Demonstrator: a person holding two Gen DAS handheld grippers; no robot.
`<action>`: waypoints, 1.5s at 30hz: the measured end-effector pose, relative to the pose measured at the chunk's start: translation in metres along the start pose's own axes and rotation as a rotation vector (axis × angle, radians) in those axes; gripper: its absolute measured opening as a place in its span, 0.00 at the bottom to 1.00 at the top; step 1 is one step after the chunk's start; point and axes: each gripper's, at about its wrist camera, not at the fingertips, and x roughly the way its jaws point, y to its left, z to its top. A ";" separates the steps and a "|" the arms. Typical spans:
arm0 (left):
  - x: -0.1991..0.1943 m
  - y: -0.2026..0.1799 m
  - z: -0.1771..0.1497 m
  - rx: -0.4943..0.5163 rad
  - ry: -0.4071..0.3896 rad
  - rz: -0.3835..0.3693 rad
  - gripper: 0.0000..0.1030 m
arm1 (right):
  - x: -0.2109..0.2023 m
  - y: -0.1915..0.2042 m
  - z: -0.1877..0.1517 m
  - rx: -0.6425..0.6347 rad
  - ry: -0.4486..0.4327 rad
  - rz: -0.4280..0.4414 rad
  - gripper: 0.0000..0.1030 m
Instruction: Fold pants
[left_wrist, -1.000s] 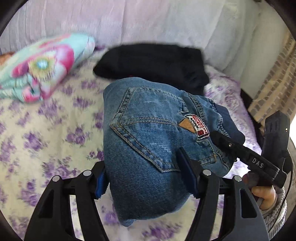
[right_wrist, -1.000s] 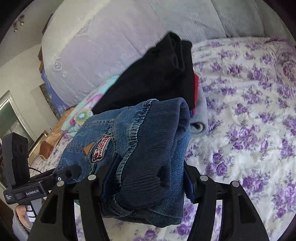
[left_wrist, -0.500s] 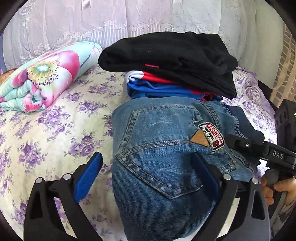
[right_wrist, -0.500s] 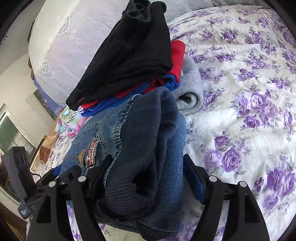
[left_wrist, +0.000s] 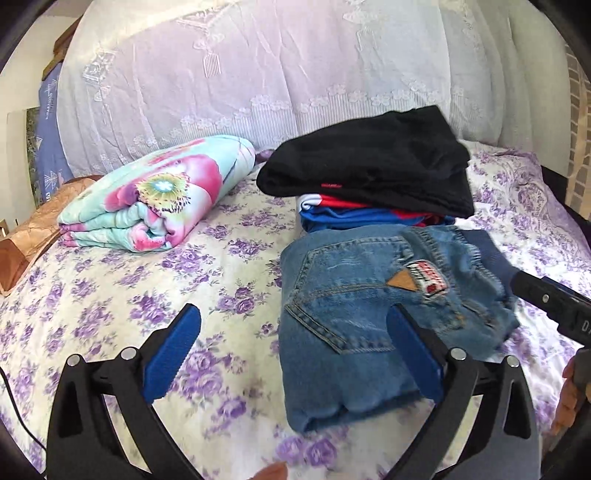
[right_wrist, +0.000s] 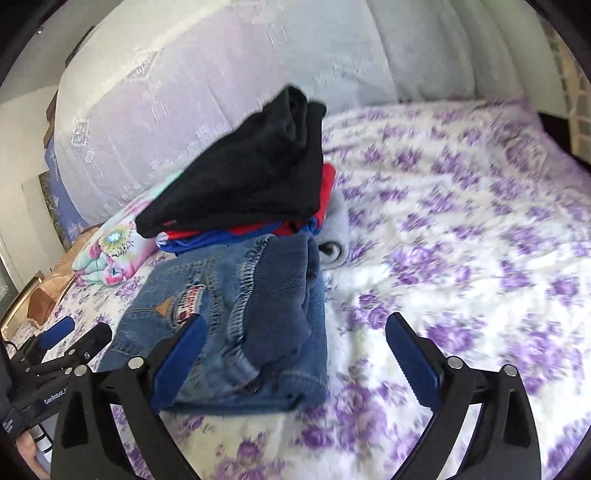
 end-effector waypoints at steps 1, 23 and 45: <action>-0.009 -0.003 -0.001 0.007 -0.011 0.005 0.96 | -0.011 0.003 -0.001 -0.009 -0.017 -0.015 0.96; -0.010 -0.024 -0.001 0.037 0.065 0.003 0.96 | -0.061 0.033 -0.010 -0.145 -0.097 -0.054 0.96; -0.013 -0.018 -0.014 0.030 0.081 0.028 0.96 | -0.051 0.026 -0.023 -0.098 -0.107 -0.028 0.96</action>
